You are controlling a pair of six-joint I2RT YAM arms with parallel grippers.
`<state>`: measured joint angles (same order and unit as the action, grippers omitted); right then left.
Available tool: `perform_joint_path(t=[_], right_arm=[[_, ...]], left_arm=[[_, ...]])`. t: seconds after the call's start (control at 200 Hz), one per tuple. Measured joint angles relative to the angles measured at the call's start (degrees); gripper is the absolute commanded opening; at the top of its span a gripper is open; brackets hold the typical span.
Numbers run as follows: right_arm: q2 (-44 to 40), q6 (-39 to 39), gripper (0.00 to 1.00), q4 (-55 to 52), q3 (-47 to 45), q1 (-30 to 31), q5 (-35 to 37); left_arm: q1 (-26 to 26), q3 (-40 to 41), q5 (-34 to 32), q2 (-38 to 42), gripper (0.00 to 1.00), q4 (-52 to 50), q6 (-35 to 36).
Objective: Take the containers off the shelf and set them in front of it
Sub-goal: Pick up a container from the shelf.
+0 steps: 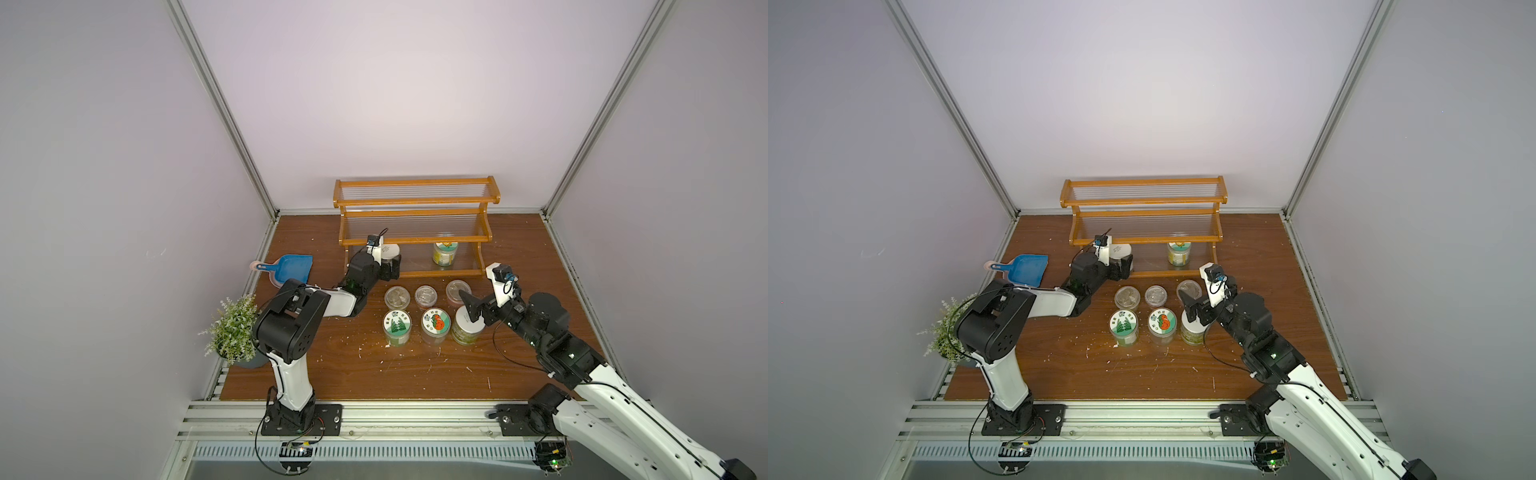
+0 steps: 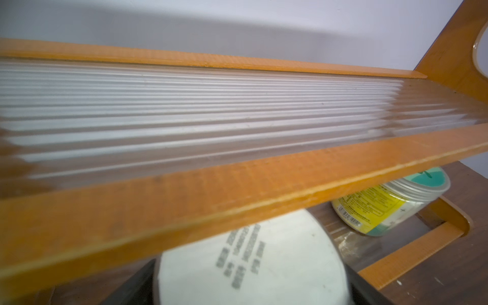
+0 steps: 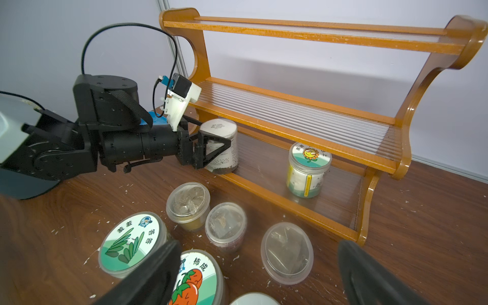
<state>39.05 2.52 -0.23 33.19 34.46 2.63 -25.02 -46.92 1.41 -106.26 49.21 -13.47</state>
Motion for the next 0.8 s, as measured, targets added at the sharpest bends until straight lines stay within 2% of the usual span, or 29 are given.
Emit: perform_joint_path(t=[0.245,0.46,0.801], right_arm=[[0.0,0.0,0.99,0.0,0.0,0.0,0.0],[0.0,-0.1,0.99,0.1,0.0,0.0,0.0],[0.0,-0.3,0.99,0.4,0.0,0.0,0.0]], left_arm=[[0.0,-1.0,0.5,-3.0,1.00,1.6,0.1],[0.1,-1.0,0.6,-3.1,0.88,2.6,1.4],[0.1,0.0,-0.3,-1.2,0.86,2.6,2.8]])
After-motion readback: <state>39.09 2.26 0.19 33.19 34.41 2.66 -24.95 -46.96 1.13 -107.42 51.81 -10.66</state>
